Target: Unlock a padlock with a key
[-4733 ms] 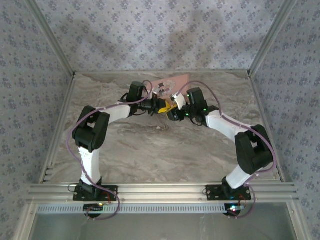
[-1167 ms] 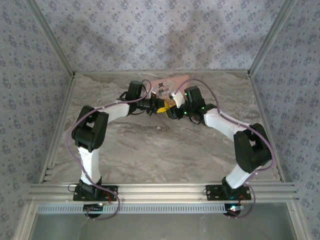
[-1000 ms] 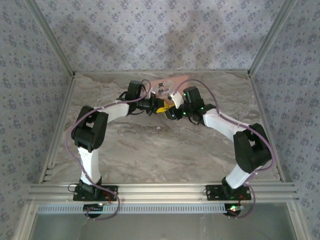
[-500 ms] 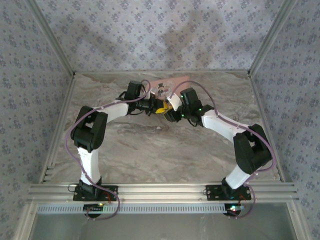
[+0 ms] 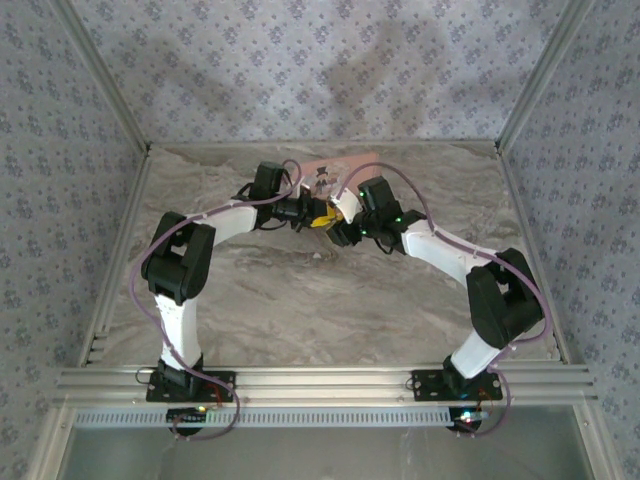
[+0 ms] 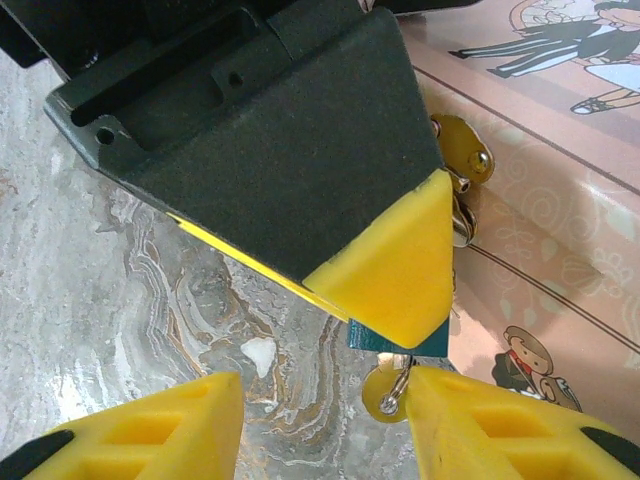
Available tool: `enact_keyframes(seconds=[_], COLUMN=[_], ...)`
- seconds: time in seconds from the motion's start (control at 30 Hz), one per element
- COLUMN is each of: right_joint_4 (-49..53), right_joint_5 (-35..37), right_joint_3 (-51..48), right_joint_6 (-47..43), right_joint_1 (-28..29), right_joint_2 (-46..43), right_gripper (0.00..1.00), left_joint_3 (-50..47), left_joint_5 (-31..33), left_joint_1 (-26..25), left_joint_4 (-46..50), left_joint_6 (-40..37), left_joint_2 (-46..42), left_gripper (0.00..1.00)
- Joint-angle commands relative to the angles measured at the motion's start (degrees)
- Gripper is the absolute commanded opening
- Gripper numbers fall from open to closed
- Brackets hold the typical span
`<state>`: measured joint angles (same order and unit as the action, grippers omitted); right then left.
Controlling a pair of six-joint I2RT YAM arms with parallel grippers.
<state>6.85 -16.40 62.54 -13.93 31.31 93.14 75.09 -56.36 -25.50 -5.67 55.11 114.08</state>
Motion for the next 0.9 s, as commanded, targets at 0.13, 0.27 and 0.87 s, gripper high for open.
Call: enact_keyframes(seconds=[0.13, 0.27, 0.87], right_joint_4=[6.0, 5.5, 1.4], right_joint_5=[5.7, 3.4, -10.3], right_joint_3=[2.2, 2.4, -0.5], right_joint_6=[-2.9, -1.5, 5.9], right_joint_1=[2.1, 1.5, -3.1], right_joint_2=[2.2, 2.1, 0.0], right_gripper=[0.47, 0.24, 0.44], left_joint_3=[1.1, 1.0, 0.6], left_joint_5=[-4.8, -4.7, -4.9], left_joint_1=[0.4, 0.4, 0.6], left_joint_4=[4.5, 4.5, 4.5], left_joint_6=[4.6, 4.5, 4.0], left_joint_2=[-1.5, -1.5, -1.8], left_gripper=[0.00, 0.00, 0.00])
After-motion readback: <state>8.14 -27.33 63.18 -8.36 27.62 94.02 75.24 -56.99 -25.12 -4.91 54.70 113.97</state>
